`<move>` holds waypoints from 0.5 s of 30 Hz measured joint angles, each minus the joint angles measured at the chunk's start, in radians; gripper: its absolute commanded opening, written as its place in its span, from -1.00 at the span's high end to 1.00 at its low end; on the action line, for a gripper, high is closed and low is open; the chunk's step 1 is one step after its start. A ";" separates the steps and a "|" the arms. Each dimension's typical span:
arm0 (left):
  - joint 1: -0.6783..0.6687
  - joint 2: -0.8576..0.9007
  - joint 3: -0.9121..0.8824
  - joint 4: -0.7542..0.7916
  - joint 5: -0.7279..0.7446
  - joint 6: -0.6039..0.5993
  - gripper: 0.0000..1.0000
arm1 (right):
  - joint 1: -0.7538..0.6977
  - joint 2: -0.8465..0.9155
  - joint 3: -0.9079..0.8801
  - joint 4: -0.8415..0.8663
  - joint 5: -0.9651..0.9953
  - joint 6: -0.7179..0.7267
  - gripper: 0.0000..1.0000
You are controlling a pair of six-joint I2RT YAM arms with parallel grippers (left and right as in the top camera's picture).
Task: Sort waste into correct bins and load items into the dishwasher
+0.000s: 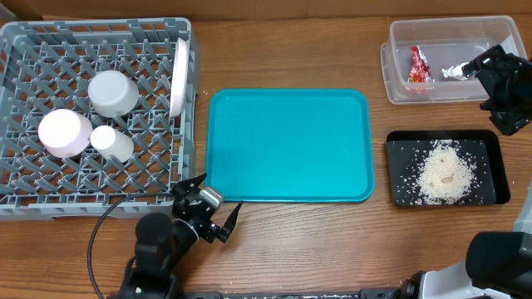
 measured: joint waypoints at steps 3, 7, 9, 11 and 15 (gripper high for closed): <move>0.002 -0.079 -0.032 0.014 -0.046 0.000 -1.00 | 0.000 0.000 0.000 0.000 0.000 0.000 -1.00; 0.036 -0.169 -0.081 0.019 -0.083 0.000 -0.99 | 0.000 0.000 0.000 0.001 0.000 0.000 -0.99; 0.071 -0.204 -0.097 0.026 -0.093 -0.001 -1.00 | 0.000 0.000 0.000 0.000 0.000 -0.001 -0.99; 0.101 -0.229 -0.099 0.032 -0.099 -0.001 -1.00 | 0.000 0.000 0.000 0.000 0.000 -0.001 -0.99; 0.156 -0.288 -0.099 0.034 -0.106 -0.002 -0.99 | 0.000 0.000 0.000 0.000 0.000 -0.001 -0.99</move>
